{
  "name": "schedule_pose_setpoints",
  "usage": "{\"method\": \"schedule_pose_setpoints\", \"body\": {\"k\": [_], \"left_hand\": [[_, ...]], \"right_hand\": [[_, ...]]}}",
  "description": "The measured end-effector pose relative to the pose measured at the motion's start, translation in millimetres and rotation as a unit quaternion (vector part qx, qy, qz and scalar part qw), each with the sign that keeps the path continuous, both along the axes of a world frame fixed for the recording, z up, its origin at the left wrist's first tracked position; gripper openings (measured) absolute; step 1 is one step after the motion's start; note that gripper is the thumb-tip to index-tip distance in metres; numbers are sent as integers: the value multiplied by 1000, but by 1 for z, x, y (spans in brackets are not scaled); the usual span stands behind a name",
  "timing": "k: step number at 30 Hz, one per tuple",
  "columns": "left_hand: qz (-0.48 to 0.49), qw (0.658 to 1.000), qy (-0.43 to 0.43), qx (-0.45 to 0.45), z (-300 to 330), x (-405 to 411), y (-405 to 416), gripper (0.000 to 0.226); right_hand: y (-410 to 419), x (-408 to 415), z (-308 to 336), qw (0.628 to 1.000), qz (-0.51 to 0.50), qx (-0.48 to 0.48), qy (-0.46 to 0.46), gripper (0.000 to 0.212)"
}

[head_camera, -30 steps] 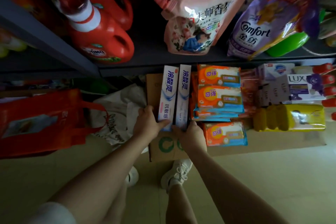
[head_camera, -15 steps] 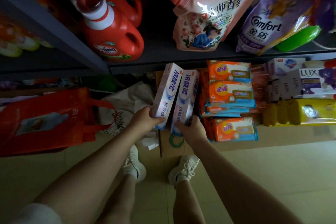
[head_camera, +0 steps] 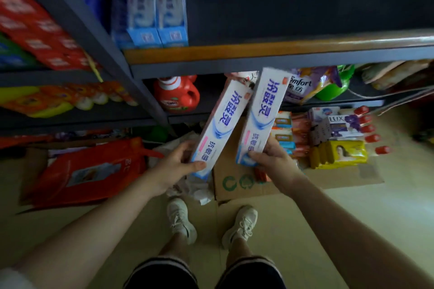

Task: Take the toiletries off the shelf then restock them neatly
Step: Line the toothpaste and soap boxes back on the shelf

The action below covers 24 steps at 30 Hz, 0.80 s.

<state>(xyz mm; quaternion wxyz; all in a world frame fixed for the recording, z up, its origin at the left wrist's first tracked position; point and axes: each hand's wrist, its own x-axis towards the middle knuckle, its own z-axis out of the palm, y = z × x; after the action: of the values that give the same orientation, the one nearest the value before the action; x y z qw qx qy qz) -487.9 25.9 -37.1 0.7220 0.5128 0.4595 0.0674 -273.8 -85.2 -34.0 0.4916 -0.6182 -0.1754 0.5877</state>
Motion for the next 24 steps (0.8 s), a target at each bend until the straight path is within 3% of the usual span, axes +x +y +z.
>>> {"method": "schedule_pose_setpoints", "body": {"k": [3, 10, 18, 20, 21, 22, 24], "left_hand": [[17, 998, -53, 24, 38, 11, 7, 36], [155, 975, -157, 39, 95, 53, 42, 17], [192, 975, -103, 39, 128, 109, 92, 17], [139, 982, -8, 130, 133, 114, 105, 35], [79, 967, 77, 230, 134, 112, 112, 42], [14, 915, 176, 363, 133, 107, 118, 44], [-52, 739, 295, 603, 132, 93, 129, 40]], "right_hand": [[20, 2, 44, 998, 14, 37, -57, 33], [70, -3, 109, 983, 36, 83, -161, 18], [133, 17, 135, 971, -78, 4, -227, 41], [146, 26, 135, 964, -77, -2, -253, 44], [153, 30, 134, 963, -72, 0, -260, 42], [160, 34, 135, 961, -62, 4, -270, 39], [172, 37, 137, 949, -28, 5, -314, 33]]}}
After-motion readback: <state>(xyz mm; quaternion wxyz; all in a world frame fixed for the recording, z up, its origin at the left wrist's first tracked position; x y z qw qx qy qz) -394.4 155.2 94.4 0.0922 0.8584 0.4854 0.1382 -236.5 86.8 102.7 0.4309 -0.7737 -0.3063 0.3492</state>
